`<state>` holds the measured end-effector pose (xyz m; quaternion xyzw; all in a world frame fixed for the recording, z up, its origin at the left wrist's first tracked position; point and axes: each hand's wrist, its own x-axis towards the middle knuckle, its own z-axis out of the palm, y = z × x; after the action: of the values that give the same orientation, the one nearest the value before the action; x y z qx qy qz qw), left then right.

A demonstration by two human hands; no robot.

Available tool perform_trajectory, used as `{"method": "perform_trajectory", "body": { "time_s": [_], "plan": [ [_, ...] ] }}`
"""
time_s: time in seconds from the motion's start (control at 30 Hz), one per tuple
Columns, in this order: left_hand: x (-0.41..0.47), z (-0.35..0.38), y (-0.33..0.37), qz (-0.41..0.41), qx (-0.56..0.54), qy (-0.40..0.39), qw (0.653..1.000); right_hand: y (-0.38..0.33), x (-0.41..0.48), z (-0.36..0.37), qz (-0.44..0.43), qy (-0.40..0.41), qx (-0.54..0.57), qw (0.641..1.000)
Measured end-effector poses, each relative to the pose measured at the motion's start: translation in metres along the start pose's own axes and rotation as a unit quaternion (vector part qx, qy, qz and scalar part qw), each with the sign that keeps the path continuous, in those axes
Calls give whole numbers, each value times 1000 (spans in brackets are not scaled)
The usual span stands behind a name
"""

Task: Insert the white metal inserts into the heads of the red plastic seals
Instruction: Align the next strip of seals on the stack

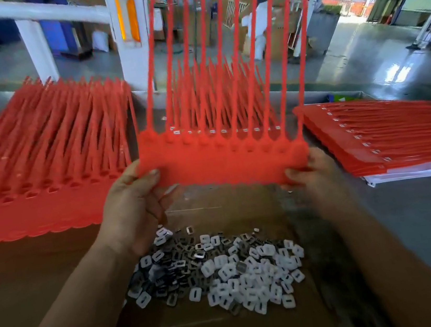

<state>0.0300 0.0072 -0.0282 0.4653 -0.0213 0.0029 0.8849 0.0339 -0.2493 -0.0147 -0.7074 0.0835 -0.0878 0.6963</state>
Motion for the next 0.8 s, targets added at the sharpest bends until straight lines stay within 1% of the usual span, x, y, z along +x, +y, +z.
{"method": "perform_trajectory", "body": {
  "time_s": [0.1,0.17,0.23,0.3,0.37,0.47,0.53,0.6,0.7,0.8],
  "plan": [
    [-2,0,-10,-39,84,-71,993,12,0,-19,13,34,-25,999],
    [-3,0,-16,-44,164,-83,982,17,2,-26,24,39,-50,998],
    [-2,1,-20,-41,218,-49,974,21,5,-28,31,45,-64,996],
    [2,-2,-22,-27,284,7,958,26,8,-27,27,48,-90,994],
    [2,-2,-21,11,382,39,923,29,9,-27,2,52,-144,988],
    [-2,-1,-16,85,531,10,843,30,9,-29,-44,55,-226,972],
    [-1,-1,-16,106,588,2,802,30,7,-31,-50,54,-249,966],
    [-1,-1,-16,97,616,18,782,29,6,-35,-35,54,-270,961],
    [-3,3,-18,57,661,35,748,27,2,-40,1,46,-319,947],
    [-8,6,-19,55,671,36,738,23,-2,-41,21,34,-372,927]
  ]
}}
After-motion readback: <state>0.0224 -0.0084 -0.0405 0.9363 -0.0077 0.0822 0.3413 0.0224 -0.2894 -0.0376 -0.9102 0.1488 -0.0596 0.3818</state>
